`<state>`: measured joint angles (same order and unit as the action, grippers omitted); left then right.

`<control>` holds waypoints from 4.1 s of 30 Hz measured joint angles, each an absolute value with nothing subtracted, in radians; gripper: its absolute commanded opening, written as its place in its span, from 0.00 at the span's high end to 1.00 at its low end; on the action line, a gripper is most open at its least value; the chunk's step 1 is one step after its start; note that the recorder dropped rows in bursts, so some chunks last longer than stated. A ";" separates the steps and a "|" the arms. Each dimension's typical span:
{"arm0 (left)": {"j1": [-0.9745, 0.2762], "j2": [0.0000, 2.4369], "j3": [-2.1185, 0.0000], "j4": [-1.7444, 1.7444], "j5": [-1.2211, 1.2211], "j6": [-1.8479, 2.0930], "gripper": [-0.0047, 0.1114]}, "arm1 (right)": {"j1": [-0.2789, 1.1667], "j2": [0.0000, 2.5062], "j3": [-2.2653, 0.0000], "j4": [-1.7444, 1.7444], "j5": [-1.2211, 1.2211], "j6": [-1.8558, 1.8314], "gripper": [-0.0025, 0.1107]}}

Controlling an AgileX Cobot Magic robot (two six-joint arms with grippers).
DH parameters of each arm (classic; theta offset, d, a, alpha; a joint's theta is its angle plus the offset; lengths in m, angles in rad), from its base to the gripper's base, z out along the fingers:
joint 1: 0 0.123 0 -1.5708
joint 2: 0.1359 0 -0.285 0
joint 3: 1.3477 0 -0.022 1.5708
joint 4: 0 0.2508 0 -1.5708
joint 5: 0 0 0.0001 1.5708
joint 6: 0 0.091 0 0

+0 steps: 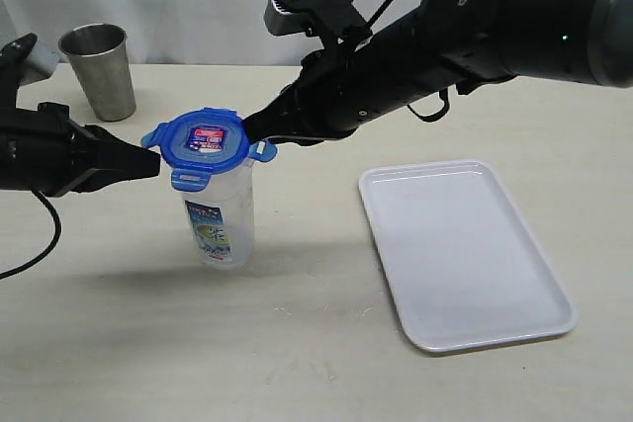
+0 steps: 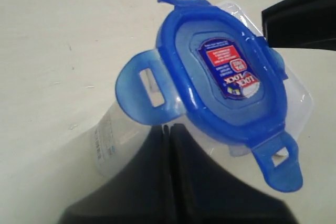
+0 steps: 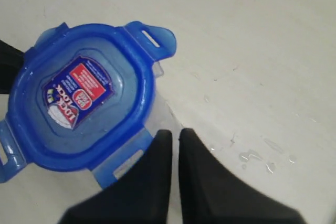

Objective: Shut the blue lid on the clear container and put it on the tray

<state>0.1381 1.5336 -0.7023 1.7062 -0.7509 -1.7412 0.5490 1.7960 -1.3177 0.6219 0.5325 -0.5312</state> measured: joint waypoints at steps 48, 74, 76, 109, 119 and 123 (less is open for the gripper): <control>0.138 1.534 -0.702 1.615 -0.657 -1.647 0.96 | 0.592 1.705 -1.333 0.414 0.516 -0.362 0.93; 0.138 1.534 -0.691 1.690 -0.653 -1.696 0.96 | 0.683 1.867 -1.503 0.409 0.660 -0.340 0.94; 0.138 1.534 -0.689 1.692 -0.646 -1.696 0.96 | 0.684 1.869 -1.506 0.379 0.663 -0.324 0.94; 0.232 1.413 -0.456 1.315 -0.994 -1.053 0.96 | 0.687 1.855 -1.511 0.259 0.673 -0.264 0.94; 0.232 1.541 -0.456 1.275 -1.079 -0.955 0.96 | 0.687 1.855 -1.511 0.259 0.673 -0.264 0.94; 0.191 1.548 -0.456 1.275 -1.073 -0.951 0.96 | 0.687 1.855 -1.511 0.259 0.673 -0.264 0.94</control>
